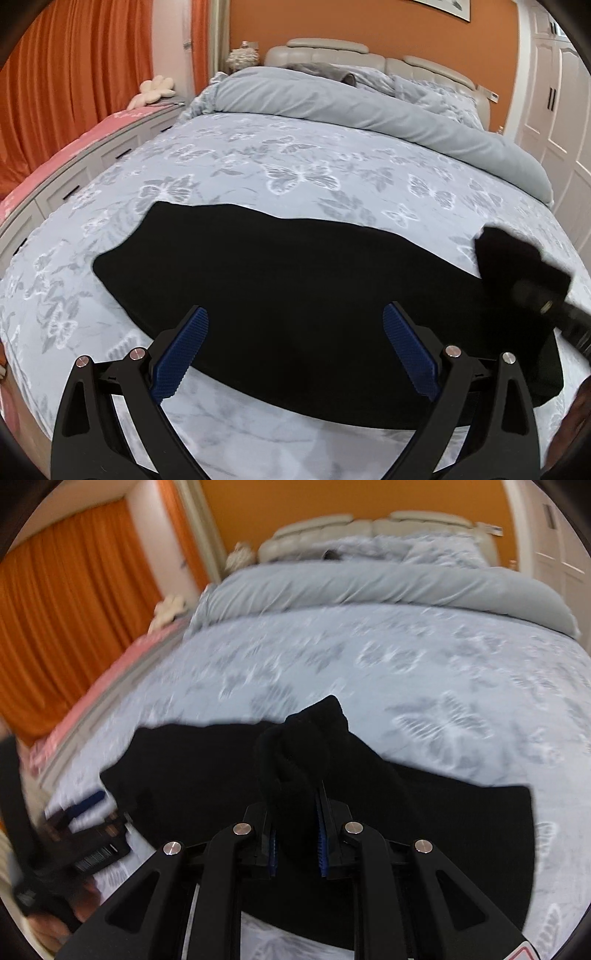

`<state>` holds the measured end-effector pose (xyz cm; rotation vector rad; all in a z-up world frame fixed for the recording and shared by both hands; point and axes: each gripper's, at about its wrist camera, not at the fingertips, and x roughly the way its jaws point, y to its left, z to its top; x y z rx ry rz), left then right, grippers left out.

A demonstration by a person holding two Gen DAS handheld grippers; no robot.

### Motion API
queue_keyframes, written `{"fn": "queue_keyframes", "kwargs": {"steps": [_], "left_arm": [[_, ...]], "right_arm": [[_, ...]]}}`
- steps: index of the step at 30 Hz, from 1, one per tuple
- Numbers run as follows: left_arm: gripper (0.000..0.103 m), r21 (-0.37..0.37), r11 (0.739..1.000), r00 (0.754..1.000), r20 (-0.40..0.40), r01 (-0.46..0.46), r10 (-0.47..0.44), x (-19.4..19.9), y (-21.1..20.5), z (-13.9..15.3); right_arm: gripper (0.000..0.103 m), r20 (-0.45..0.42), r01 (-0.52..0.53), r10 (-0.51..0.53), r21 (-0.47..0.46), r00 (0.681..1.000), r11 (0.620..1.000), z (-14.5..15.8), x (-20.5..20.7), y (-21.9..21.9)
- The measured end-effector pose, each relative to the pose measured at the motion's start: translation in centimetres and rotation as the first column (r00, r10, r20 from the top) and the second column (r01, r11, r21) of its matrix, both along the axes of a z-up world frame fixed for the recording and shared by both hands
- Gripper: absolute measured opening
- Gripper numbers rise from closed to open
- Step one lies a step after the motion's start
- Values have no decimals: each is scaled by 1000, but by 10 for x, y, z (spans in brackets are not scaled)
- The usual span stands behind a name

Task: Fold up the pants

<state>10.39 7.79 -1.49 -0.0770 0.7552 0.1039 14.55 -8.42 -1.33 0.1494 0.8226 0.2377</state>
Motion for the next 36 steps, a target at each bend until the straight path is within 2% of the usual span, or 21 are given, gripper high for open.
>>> {"fn": "queue_keyframes", "kwargs": {"steps": [6, 12, 16, 18, 21, 22, 23, 24, 27, 29, 34, 36], "left_arm": [[94, 36, 999, 1000, -2, -25, 25, -2, 26, -1], [94, 51, 998, 999, -14, -42, 43, -4, 54, -5], [94, 35, 999, 998, -49, -37, 39, -1, 71, -13], [94, 24, 999, 997, -66, -47, 48, 0, 81, -17], [94, 24, 997, 995, -65, -71, 72, -1, 99, -19], [94, 17, 996, 994, -60, -85, 86, -1, 108, -19], [97, 4, 995, 993, -60, -98, 98, -2, 116, -20], [98, -30, 992, 990, -68, -123, 121, -2, 131, -22], [98, -110, 972, 974, -111, -209, 197, 2, 169, -35], [98, -124, 958, 961, -136, -259, 242, 4, 188, -43], [98, -69, 949, 946, -130, -308, 298, 6, 208, -52], [98, -86, 947, 944, -147, -309, 294, 10, 210, -57]], "right_arm": [[15, -87, -79, 71, -102, 994, 992, -45, 5, 41], [18, -112, -130, 106, -244, 988, 961, -75, 6, 63], [25, -83, -148, 127, -358, 989, 922, -78, 1, 78], [26, -71, -143, 125, -386, 990, 911, -81, 1, 83], [36, -64, -132, 117, -387, 991, 912, -79, 2, 85], [44, -66, -131, 115, -378, 991, 916, -78, 2, 86], [58, -71, -133, 115, -365, 991, 922, -77, 3, 87], [63, -74, -133, 113, -366, 991, 921, -76, 3, 89], [65, -50, -125, 115, -433, 992, 893, -73, -4, 103], [65, -30, -125, 125, -452, 992, 883, -68, -8, 112], [65, -1, -103, 113, -422, 994, 901, -55, -11, 121], [65, 3, -98, 109, -422, 994, 901, -52, -11, 122]]}}
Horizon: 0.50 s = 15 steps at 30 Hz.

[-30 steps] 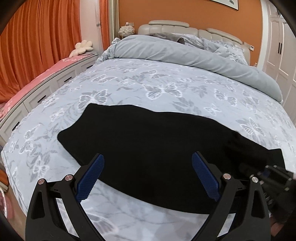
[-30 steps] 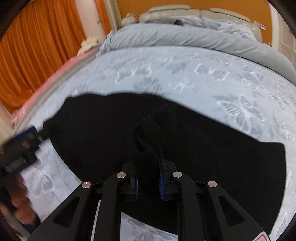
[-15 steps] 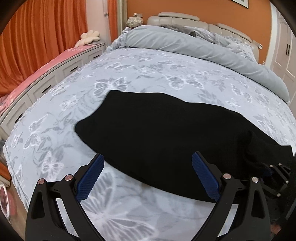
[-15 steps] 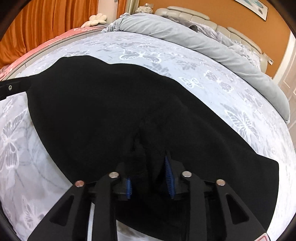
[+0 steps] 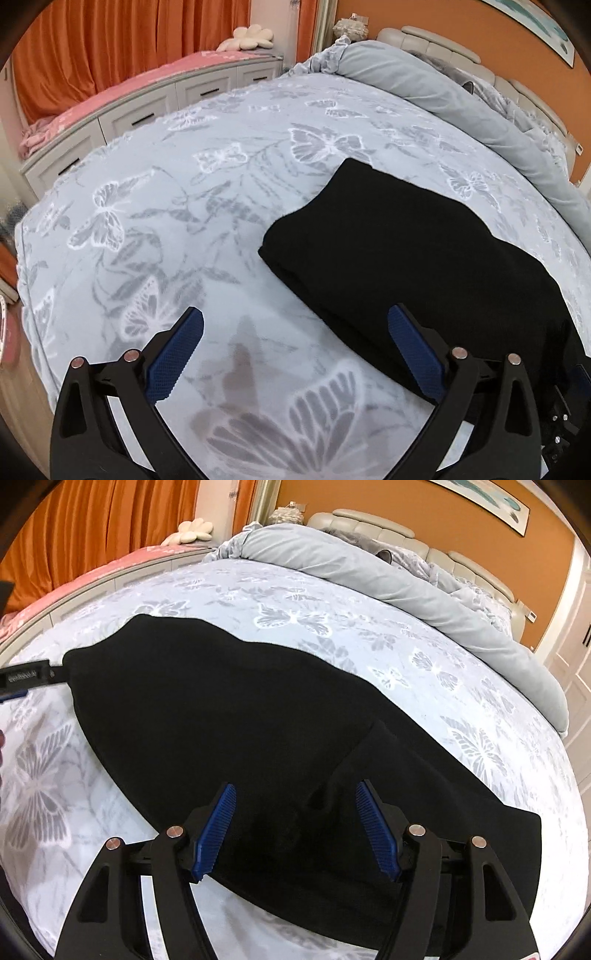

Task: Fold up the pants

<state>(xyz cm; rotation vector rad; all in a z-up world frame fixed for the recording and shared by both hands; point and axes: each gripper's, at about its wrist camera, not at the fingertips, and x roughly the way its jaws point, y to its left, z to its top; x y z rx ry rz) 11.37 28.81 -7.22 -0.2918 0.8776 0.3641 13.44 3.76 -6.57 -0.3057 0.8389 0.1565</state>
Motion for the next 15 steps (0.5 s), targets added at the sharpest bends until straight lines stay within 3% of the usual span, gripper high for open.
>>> {"fn": "queue_keyframes", "kwargs": {"steps": [3, 7, 10, 15], "left_arm": [[98, -102, 995, 1000, -16, 16, -18, 7, 3, -10], [98, -186, 982, 999, -23, 19, -24, 16, 0, -21], [98, -211, 977, 999, -25, 28, -34, 21, -4, -28], [97, -184, 983, 999, -17, 28, -31, 27, -10, -31]], "right_arm": [[65, 0, 8, -8, -15, 1000, 1000, -1, 2, 0], [65, -16, 21, -21, -13, 1000, 1000, -4, 6, -4], [65, -18, 23, -23, -12, 1000, 1000, -3, 7, -6], [65, -20, 29, -29, -12, 999, 1000, -3, 10, -6]]}}
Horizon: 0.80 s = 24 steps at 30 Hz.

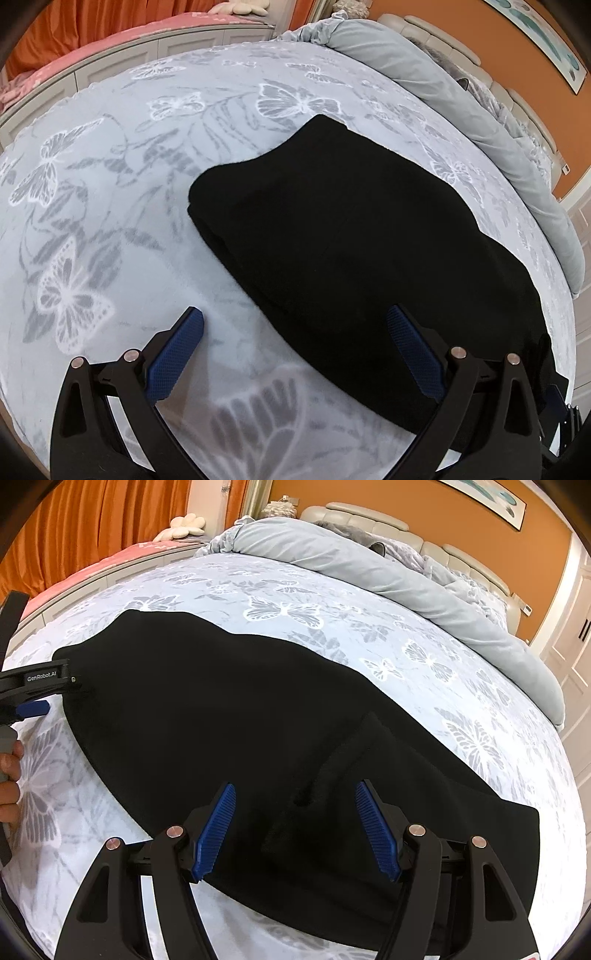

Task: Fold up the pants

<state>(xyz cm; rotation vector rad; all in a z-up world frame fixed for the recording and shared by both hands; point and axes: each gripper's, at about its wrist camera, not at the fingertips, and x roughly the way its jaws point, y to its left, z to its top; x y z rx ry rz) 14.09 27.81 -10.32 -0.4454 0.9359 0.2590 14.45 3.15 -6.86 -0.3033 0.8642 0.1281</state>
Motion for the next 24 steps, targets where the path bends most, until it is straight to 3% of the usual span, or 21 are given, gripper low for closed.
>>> {"fn": "queue_keyframes", "kwargs": {"steps": [5, 12, 24], "left_arm": [[94, 3, 1000, 1000, 13, -6, 6, 2, -1, -1], [69, 14, 1000, 999, 44, 13, -14, 6, -3, -1], [36, -5, 1000, 997, 76, -14, 15, 6, 2, 3]], "right_arm": [[65, 0, 2, -2, -5, 1000, 1000, -1, -2, 0], [65, -6, 8, -8, -23, 1000, 1000, -5, 0, 1], [65, -12, 22, -22, -27, 1000, 999, -11, 4, 2]]}}
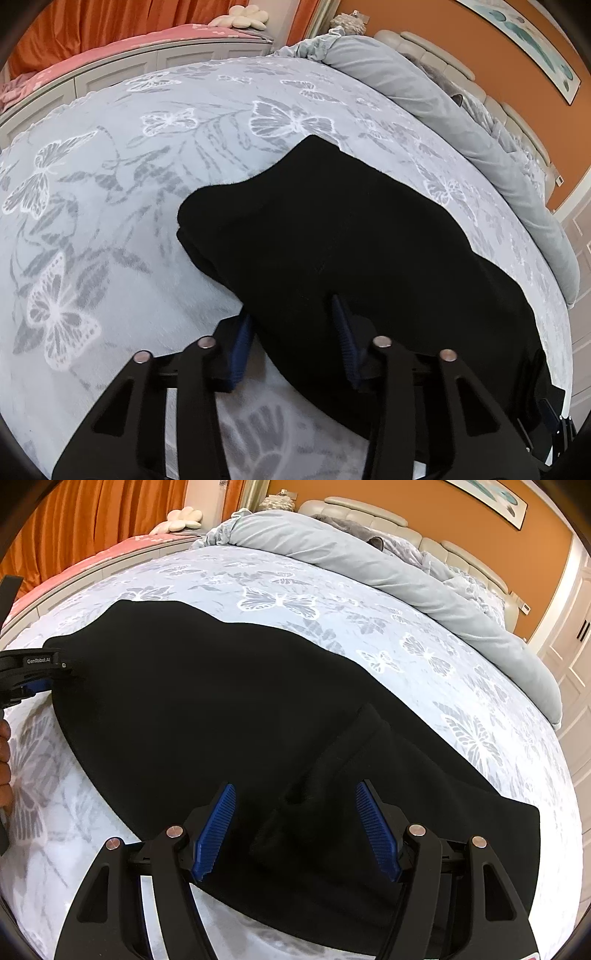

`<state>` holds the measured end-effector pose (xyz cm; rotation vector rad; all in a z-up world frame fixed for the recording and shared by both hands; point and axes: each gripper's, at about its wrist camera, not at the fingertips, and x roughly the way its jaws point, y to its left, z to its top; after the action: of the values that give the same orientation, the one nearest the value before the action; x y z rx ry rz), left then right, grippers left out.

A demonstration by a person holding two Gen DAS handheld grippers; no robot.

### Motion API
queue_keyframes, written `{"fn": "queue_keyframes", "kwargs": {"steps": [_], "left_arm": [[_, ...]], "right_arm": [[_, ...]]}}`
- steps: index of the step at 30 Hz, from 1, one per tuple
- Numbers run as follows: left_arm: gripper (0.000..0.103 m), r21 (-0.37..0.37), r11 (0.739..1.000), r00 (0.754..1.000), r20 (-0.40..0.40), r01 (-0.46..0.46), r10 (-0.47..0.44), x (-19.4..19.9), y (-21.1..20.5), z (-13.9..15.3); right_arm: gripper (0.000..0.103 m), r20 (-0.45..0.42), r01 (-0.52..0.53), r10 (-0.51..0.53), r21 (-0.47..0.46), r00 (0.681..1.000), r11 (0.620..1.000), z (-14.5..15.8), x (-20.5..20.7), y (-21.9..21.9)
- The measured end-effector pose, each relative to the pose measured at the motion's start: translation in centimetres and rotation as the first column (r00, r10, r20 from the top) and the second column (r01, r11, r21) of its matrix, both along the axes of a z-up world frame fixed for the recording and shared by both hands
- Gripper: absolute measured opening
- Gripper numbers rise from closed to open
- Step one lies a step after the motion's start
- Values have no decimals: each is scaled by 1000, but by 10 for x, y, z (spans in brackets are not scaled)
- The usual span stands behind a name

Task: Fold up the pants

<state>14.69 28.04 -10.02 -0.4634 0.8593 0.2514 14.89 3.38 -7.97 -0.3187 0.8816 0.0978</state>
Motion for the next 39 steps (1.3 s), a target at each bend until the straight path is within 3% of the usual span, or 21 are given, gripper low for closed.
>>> {"fn": "queue_keyframes", "kwargs": {"steps": [9, 22, 32, 39], "left_arm": [[17, -9, 1000, 998, 56, 3, -3, -4, -6, 19], [15, -3, 996, 974, 208, 90, -88, -16, -63, 87], [15, 89, 966, 920, 294, 242, -258, -29, -151, 125], [15, 179, 905, 859, 290, 385, -422, -40, -228, 125]], "right_arm": [[65, 1, 7, -7, 9, 1000, 1000, 1, 2, -2], [66, 37, 28, -30, 41, 999, 999, 19, -1, -14], [67, 76, 66, -70, 57, 995, 996, 37, -9, -41], [67, 95, 172, -176, 53, 980, 984, 46, -17, -108]]}}
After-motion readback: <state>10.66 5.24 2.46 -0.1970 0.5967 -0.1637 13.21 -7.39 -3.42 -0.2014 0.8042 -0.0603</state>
